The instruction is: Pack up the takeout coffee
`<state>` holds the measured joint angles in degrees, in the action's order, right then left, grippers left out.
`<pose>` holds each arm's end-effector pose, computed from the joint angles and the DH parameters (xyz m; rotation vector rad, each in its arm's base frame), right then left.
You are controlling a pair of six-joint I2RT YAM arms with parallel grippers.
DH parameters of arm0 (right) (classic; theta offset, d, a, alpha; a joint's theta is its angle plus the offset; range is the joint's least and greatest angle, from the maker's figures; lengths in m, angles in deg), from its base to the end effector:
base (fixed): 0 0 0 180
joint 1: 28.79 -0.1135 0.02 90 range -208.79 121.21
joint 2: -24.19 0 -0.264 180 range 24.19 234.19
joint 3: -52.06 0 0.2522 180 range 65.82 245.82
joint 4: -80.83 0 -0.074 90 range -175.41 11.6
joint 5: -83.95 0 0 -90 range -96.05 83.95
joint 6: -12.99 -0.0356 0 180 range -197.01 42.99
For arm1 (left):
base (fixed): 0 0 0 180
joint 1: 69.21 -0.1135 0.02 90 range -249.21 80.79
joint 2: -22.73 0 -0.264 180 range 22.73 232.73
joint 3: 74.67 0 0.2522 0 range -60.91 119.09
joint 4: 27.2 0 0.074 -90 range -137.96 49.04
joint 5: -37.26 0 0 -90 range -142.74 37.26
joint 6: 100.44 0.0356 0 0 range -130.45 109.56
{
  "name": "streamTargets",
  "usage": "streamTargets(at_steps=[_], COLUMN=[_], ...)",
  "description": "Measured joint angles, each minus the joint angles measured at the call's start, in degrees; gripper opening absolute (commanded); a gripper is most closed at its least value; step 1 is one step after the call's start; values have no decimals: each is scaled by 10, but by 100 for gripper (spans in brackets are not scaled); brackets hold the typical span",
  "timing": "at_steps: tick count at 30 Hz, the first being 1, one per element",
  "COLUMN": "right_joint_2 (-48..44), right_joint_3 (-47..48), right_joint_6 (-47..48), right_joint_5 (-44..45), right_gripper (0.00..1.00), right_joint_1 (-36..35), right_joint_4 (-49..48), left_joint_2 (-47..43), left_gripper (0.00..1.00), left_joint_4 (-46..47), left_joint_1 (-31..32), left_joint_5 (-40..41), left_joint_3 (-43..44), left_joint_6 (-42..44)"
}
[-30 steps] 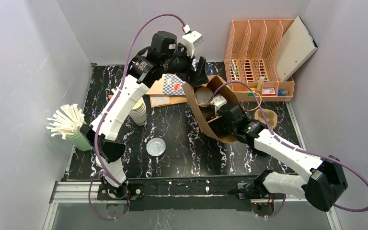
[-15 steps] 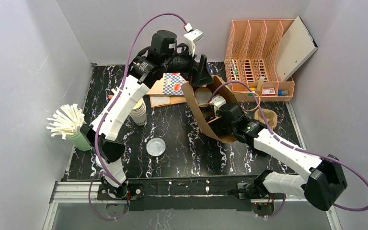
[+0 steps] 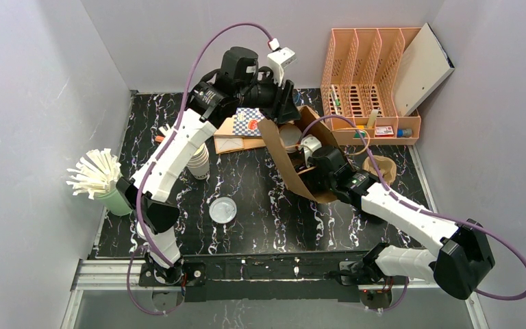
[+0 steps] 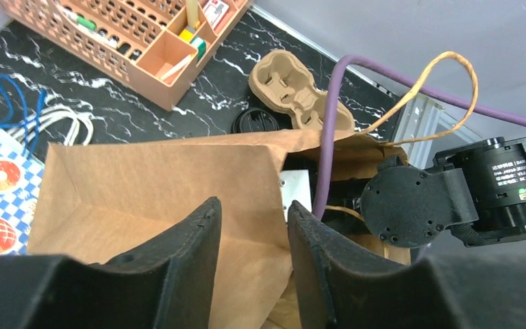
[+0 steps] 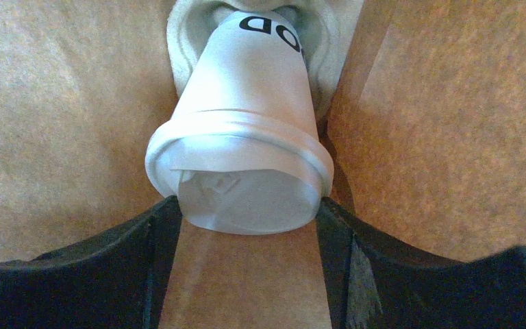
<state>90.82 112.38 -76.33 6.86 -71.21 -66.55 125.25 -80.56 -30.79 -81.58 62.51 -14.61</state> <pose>0.1903 0.1631 0.2598 -0.7072 2.1190 0.1438 0.2904 -0.2523 0.4809 0.9149 1.7520 -0.9720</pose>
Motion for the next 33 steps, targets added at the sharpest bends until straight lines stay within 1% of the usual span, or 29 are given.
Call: streamTargets(at_steps=[2,4,11,15,19,26,27,29,31,33], right_joint_2=[2,2,6,8,16,53,59,72,84,94], right_joint_3=[2,3,6,6,13,43,49,61,74,88], right_joint_6=[1,2,5,7,10,12,12,12,12,12], right_joint_5=[0,0,0,0,3,10,11,12,13,13], right_gripper=[52,52,52,52,52,52,52,52,52,52], right_joint_1=[0,0,0,0,0,-1,-1,-1,-1,-1], right_joint_4=[0,0,2,2,3,7,9,14,23,33], left_joint_2=[4,9,26,28,28,28,28,28,26,24], left_gripper=[8,0,0,0,0,0,3,15,24,38], left_joint_4=[-5,-13,-13,-10,4,7,7,6,8,11], left_joint_1=[4,8,8,8,8,7,7,6,4,-3], left_joint_5=[8,12,18,12,2,4,6,16,31,52], left_joint_3=[17,38,97,96,75,63,63,63,59,54], left_joint_6=[4,6,0,-13,-33,-44,-44,-44,-45,-53])
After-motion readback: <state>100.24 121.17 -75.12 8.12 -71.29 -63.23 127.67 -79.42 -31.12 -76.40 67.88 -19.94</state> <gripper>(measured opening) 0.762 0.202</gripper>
